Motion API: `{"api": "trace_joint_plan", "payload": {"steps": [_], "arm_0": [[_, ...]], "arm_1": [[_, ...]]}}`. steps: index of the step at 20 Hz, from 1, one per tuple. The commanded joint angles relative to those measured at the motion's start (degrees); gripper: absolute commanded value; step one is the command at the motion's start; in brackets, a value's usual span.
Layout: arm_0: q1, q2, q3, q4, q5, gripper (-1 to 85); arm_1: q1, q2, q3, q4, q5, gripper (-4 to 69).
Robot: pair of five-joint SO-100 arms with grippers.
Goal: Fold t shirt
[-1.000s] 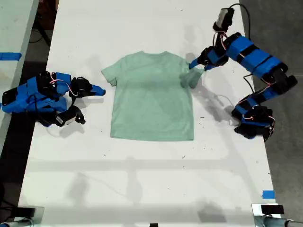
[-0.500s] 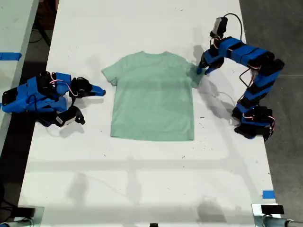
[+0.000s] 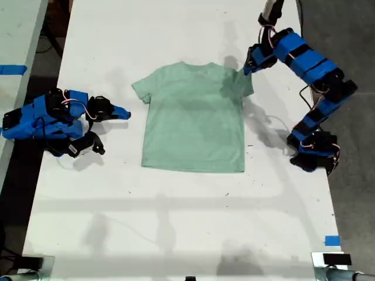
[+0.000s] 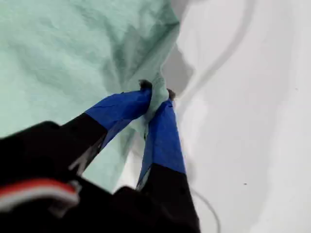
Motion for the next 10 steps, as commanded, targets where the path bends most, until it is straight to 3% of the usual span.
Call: {"api": "trace_joint_plan", "payload": {"steps": [1, 5, 9, 10], "arm_0": [[0.18, 0.53, 2.46, 0.18, -0.18, -0.3], [0.44, 0.53, 2.46, 0.18, -0.26, -0.3], [0.53, 0.53, 2.46, 0.18, -0.35, -0.3], [0.62, 0.53, 2.46, 0.18, -0.35, -0.3]], "arm_1": [[-8.70, 1.76, -11.69, 2.20, 3.16, 1.6], [-18.11, -6.42, -19.78, 0.00, 5.71, 1.6], [-25.84, -16.44, -22.50, -6.77, 3.87, 1.6], [-26.89, -18.46, -22.59, -8.09, 3.34, 7.1]]}}
